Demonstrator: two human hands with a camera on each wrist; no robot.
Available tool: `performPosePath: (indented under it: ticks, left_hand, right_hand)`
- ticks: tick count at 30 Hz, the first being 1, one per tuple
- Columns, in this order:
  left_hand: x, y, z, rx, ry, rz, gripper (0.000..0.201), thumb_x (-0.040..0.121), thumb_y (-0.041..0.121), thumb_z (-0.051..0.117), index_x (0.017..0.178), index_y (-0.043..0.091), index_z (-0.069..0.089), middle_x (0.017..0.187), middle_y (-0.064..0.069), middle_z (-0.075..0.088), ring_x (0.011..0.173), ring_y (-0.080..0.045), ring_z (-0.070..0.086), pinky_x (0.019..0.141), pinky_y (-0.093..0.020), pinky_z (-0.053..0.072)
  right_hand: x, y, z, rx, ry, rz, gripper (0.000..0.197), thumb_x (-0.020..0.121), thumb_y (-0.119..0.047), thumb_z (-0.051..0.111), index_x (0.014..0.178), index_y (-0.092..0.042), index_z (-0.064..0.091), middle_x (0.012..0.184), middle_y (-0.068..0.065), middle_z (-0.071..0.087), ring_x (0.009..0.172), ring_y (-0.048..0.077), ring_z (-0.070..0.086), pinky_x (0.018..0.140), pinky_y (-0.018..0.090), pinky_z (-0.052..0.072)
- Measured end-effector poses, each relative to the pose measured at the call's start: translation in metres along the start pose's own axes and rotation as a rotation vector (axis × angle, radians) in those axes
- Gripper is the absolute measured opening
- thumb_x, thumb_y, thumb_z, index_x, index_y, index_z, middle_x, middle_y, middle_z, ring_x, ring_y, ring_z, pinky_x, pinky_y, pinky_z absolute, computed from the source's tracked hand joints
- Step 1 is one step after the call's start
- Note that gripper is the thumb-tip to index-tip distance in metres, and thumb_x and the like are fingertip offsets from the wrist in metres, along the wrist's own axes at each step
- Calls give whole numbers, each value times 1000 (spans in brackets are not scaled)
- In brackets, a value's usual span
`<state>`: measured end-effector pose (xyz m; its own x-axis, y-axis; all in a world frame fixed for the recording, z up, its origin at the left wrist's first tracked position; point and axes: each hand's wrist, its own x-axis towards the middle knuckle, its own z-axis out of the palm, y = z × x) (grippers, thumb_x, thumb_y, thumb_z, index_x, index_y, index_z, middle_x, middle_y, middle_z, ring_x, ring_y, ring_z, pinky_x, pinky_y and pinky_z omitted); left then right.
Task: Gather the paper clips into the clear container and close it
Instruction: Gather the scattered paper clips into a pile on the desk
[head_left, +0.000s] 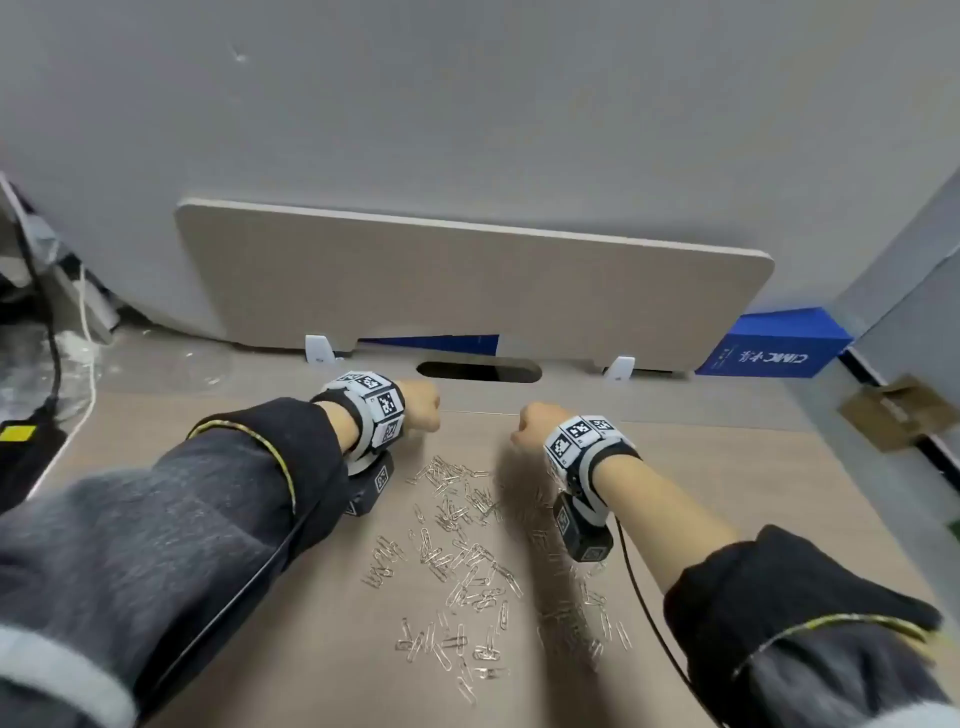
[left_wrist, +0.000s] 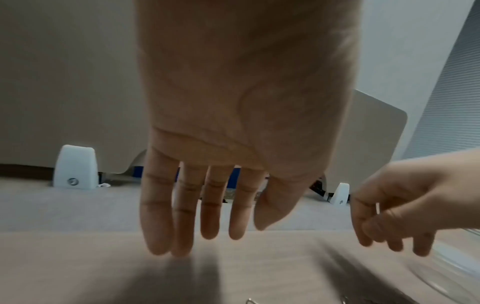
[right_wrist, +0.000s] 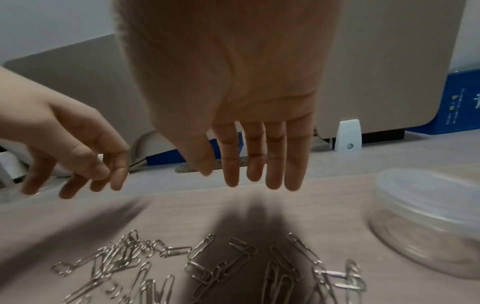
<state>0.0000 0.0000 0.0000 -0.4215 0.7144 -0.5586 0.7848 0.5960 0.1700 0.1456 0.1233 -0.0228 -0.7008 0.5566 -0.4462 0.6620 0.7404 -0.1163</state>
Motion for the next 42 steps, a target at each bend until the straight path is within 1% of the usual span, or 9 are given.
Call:
performPosePath:
  ticks: [6, 8, 13, 17, 21, 27, 32, 36, 42]
  left_hand:
    - [37, -5, 38, 56, 47, 26, 25, 87, 22, 62, 108, 7, 65, 103, -10, 67, 80, -23, 61, 66, -28, 51]
    - [35, -1, 47, 33, -27, 34, 33, 90, 23, 63, 117, 5, 61, 99, -8, 63, 87, -24, 61, 63, -26, 51]
    - [18, 0, 102, -175, 62, 131, 22, 90, 13, 59, 110, 4, 58, 86, -11, 57, 63, -21, 51, 48, -23, 43]
    - [-12, 1, 116, -237, 142, 147, 25, 93, 9, 49, 113, 3, 61, 81, -8, 62, 53, -13, 53, 46, -21, 43]
    - [-32, -8, 114, -259, 289, 131, 29, 96, 6, 43, 118, -2, 61, 94, -9, 63, 63, -16, 54, 43, -18, 39]
    - [-18, -21, 126, -477, 174, 38, 39, 88, -4, 39, 123, 2, 55, 66, -6, 54, 53, -17, 50, 46, -27, 43]
    - [-19, -16, 124, -515, 164, 30, 31, 90, -1, 46, 119, 1, 56, 84, -13, 57, 70, -22, 57, 55, -28, 51]
    - [-30, -19, 127, -551, 100, 83, 19, 92, -3, 47, 94, 11, 59, 83, -10, 59, 69, -20, 56, 53, -27, 51]
    - [-52, -39, 131, -586, 376, -31, 15, 98, 5, 44, 102, 4, 59, 94, -14, 67, 56, -18, 54, 46, -25, 43]
  right_hand:
    - [3, 10, 32, -312, 39, 21, 32, 78, -40, 68, 103, -22, 62, 78, -5, 60, 83, 25, 65, 78, 39, 56]
    - [15, 9, 42, -202, 14, 28, 36, 75, -39, 70, 106, -19, 67, 91, 1, 69, 80, 24, 63, 80, 40, 56]
    - [15, 7, 89, -80, 214, -8, 34, 74, -41, 57, 95, -17, 69, 93, 6, 74, 83, 25, 69, 81, 42, 58]
    - [-35, -4, 89, 16, 213, -56, 28, 89, -20, 55, 111, -11, 69, 116, 5, 69, 105, 24, 64, 92, 35, 52]
    - [-45, -2, 85, 108, 313, -24, 41, 90, -1, 47, 128, -11, 59, 133, 9, 58, 122, 25, 55, 100, 33, 45]
    - [-32, -24, 88, 104, 254, -108, 42, 94, -7, 45, 135, -11, 53, 137, 11, 56, 121, 28, 56, 101, 38, 47]
    - [-30, -48, 97, 83, 214, -220, 43, 89, 6, 43, 122, -12, 63, 127, 10, 62, 112, 28, 60, 87, 32, 51]
    - [-44, -45, 100, 61, 168, -268, 42, 87, 7, 42, 117, -11, 66, 121, 9, 65, 110, 26, 61, 89, 34, 53]
    - [-39, -58, 85, 48, 258, -297, 43, 90, -11, 48, 132, -20, 55, 137, 3, 55, 121, 23, 55, 102, 38, 46]
